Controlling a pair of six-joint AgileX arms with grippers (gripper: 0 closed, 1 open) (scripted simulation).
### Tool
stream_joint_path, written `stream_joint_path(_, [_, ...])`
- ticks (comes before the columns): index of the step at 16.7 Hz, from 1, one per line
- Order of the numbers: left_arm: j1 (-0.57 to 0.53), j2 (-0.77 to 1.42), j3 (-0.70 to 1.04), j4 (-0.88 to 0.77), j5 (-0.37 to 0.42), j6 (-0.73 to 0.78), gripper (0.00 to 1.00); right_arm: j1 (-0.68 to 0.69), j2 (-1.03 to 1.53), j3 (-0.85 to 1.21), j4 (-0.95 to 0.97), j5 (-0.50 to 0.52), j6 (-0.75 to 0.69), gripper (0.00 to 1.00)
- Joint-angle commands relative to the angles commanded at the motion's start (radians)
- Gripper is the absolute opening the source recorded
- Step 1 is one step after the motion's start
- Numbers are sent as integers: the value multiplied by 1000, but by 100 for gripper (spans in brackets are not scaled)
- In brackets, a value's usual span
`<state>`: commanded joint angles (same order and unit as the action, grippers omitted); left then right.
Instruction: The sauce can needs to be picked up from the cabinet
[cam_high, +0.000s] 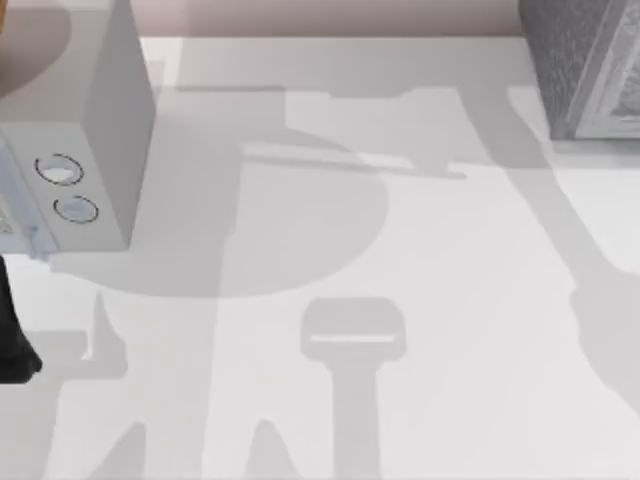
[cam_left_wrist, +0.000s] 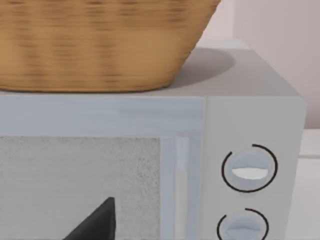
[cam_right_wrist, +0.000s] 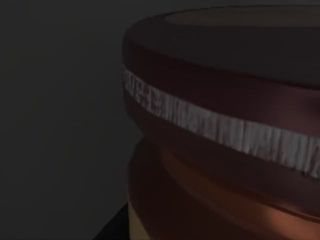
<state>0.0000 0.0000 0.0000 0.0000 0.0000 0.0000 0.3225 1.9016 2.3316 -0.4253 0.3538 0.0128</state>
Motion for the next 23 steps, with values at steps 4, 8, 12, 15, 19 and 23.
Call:
stream_joint_path(4, [0, 0, 0, 0, 0, 0, 100, 0, 0, 0, 0, 0, 0, 25])
stream_joint_path(8, [0, 0, 0, 0, 0, 0, 100, 0, 0, 0, 0, 0, 0, 0])
stream_joint_path(12, [0, 0, 0, 0, 0, 0, 100, 0, 0, 0, 0, 0, 0, 0])
stream_joint_path(15, [0, 0, 0, 0, 0, 0, 100, 0, 0, 0, 0, 0, 0, 0])
stream_joint_path(19, [0, 0, 0, 0, 0, 0, 100, 26, -37, -11, -20, 21, 2, 0])
stream_joint_path(23, [0, 0, 0, 0, 0, 0, 100, 117, -176, -61, -108, 109, 1, 0])
